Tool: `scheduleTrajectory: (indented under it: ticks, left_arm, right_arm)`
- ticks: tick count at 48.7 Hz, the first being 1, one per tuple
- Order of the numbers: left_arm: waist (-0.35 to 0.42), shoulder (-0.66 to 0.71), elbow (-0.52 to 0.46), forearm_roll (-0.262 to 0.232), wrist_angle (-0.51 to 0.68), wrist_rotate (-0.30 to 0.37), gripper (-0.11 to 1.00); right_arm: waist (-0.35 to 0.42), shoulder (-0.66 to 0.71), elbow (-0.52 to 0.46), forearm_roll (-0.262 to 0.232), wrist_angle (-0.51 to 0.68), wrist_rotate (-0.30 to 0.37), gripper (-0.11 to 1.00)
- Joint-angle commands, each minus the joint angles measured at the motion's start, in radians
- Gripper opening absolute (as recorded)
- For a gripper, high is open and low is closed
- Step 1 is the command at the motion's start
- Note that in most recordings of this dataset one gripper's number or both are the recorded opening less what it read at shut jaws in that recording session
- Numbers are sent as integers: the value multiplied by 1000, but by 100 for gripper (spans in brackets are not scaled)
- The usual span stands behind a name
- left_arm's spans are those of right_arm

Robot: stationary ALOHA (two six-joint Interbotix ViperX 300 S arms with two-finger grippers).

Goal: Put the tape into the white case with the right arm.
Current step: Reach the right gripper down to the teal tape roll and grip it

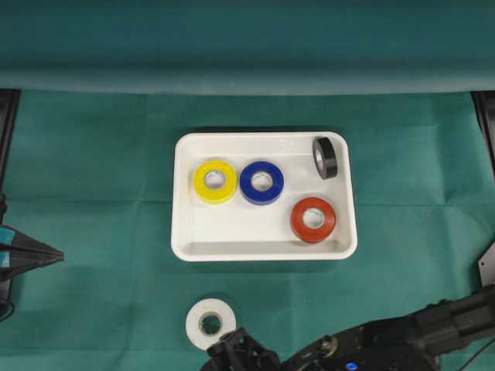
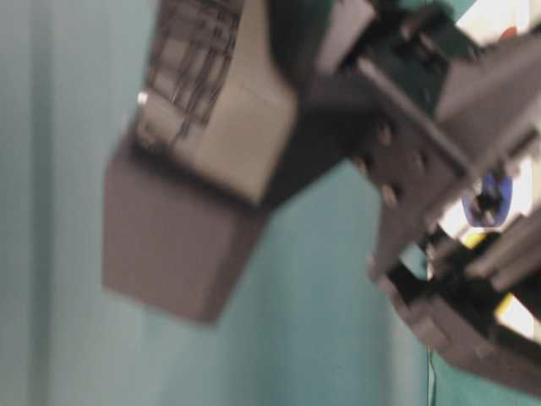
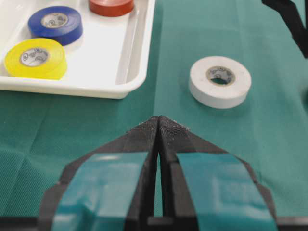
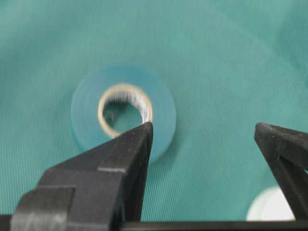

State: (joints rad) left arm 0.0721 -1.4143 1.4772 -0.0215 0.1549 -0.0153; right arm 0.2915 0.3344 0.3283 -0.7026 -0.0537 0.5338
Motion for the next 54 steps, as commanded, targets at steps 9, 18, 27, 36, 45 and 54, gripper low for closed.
scheduleTrajectory:
  ticks: [9, 18, 27, 36, 45, 54]
  left_arm:
    - [5, 9, -12, -2, -9, 0, 0]
    - [5, 9, -11, 0, -9, 0, 0]
    - [5, 9, -9, -2, -11, -2, 0]
    - [5, 9, -2, -2, -23, -2, 0]
    - [5, 9, -2, -2, -23, -2, 0]
    - [5, 9, -2, -2, -23, -2, 0]
  right_arm:
    - [12, 26, -95, 2, 64, 138, 69]
    - [38, 44, -147, 9, 144, 164, 69]
    - [54, 78, -170, 104, 207, 179, 69]
    - [55, 92, -178, 163, 261, 179, 69]
    - [57, 104, -193, 190, 291, 179, 69]
    - [57, 150, -224, 210, 293, 179, 69]
